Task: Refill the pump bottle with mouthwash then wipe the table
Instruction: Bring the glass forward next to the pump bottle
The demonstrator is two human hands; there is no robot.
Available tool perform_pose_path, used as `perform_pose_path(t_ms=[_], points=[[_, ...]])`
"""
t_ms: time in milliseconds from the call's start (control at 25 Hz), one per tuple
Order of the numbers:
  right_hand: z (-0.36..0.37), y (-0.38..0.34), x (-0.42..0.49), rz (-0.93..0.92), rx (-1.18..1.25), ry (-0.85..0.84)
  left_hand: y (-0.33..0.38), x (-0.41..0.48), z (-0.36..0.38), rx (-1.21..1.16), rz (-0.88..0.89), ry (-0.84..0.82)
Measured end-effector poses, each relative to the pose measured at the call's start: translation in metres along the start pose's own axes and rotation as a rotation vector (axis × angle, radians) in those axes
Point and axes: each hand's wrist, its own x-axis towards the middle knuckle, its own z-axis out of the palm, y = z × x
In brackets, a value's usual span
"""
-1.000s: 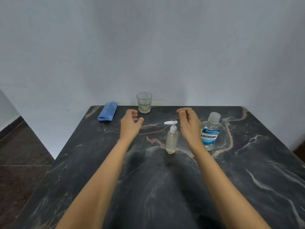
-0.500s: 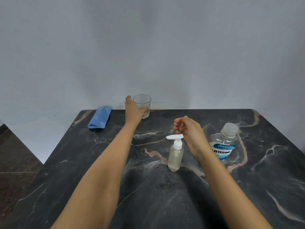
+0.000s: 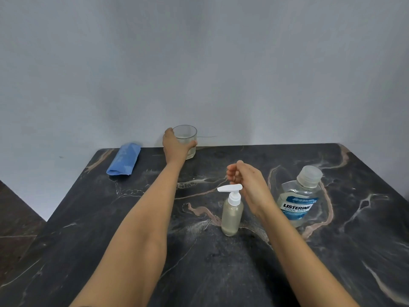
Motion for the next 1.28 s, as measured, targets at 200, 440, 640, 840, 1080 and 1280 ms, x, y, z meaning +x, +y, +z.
perform_pose_path(t_ms=[200, 440, 640, 840, 1080, 1280], points=[[-0.003, -0.001, -0.009, -0.02, 0.001, -0.001, -0.004, -0.021, -0.021, -0.089, 0.007, 0.027], [-0.005, -0.001, -0.034, -0.08, -0.022, 0.04, -0.002, -0.072, -0.07, -0.187, 0.062, 0.037], [-0.009, 0.003, -0.065, -0.169, -0.048, 0.055, 0.0, -0.127, -0.104, -0.186, 0.046, 0.002], [-0.01, 0.01, -0.085, -0.223, -0.105, 0.027, -0.004, -0.178, -0.125, -0.198, 0.054, -0.056], [-0.016, 0.011, -0.095, -0.279, -0.165, -0.103, -0.002, -0.21, -0.136, -0.185, 0.076, -0.139], [-0.018, 0.014, -0.104, -0.326, -0.213, -0.2, 0.002, -0.225, -0.134, -0.198, 0.076, -0.175]])
